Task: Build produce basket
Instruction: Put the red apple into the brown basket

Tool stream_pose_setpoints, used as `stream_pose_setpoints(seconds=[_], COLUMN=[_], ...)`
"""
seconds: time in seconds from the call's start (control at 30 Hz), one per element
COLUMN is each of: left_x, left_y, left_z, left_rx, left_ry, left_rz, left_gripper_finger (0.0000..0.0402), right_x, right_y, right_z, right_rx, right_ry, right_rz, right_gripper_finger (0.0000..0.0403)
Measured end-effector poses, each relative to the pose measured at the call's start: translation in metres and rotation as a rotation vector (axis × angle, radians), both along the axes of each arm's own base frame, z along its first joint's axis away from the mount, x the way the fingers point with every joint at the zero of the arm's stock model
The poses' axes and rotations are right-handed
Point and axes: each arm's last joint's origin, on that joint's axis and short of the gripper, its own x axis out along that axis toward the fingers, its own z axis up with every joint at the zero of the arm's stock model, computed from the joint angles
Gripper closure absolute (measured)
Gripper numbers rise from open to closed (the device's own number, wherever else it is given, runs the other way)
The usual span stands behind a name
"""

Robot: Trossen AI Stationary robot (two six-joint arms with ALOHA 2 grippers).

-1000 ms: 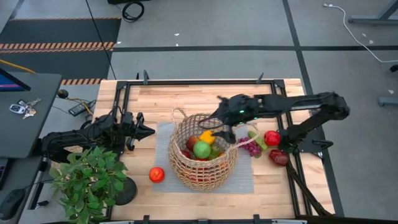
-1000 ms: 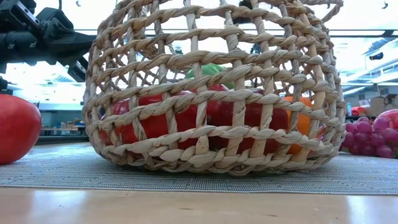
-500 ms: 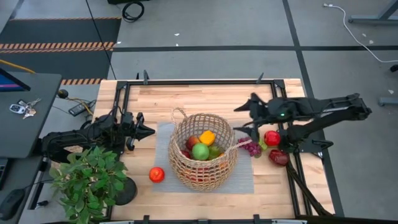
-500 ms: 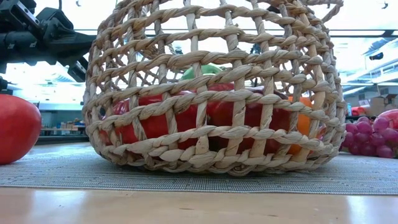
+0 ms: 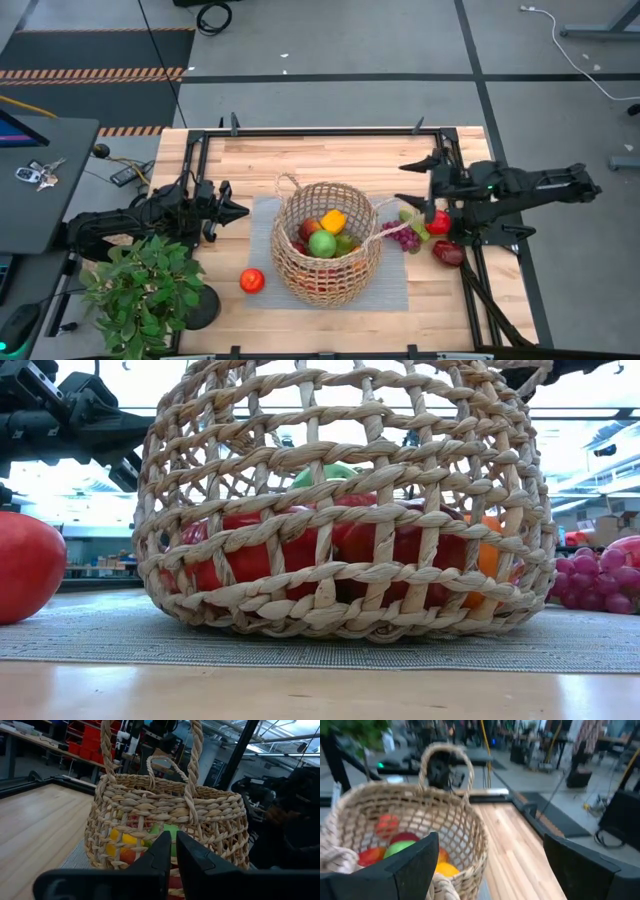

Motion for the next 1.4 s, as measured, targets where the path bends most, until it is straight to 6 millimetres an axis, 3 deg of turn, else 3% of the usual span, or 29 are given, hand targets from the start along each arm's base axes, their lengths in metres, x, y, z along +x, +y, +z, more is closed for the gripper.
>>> stream_pose_setpoints(seconds=[0.27,0.5,0.77,1.0,1.1,1.17,1.4], left_x=[0.000,0.000,0.000,0.000,0.000,0.000,0.000], left_y=[0.000,0.000,0.000,0.000,0.000,0.000,0.000], left_z=[0.000,0.000,0.000,0.000,0.000,0.000,0.000], left_rx=[0.000,0.000,0.000,0.000,0.000,0.000,-0.001], left_ry=[0.000,0.000,0.000,0.000,0.000,0.000,0.005], left_rz=[0.000,0.000,0.000,0.000,0.000,0.000,0.000], left_gripper_finger=[0.0374,0.0367,0.0371,0.0371,0.0367,0.0366,0.0372], right_x=[-0.039,-0.059,-0.064,-0.078,-0.084,-0.081,-0.060], right_y=[-0.004,-0.004,-0.005,-0.005,-0.006,-0.006,-0.002], right_z=[0.022,0.027,0.011,-0.002,-0.007,-0.009,-0.033], right_rx=[-0.089,0.021,0.043,0.038,0.068,0.098,0.138], right_ry=[-0.233,-0.351,-0.206,-0.264,-0.376,-0.455,-0.483], right_rz=[0.029,0.102,0.111,0.145,0.133,0.141,0.197], right_gripper_finger=[0.0041,0.0041,0.0041,0.0041,0.0041,0.0041,0.0042])
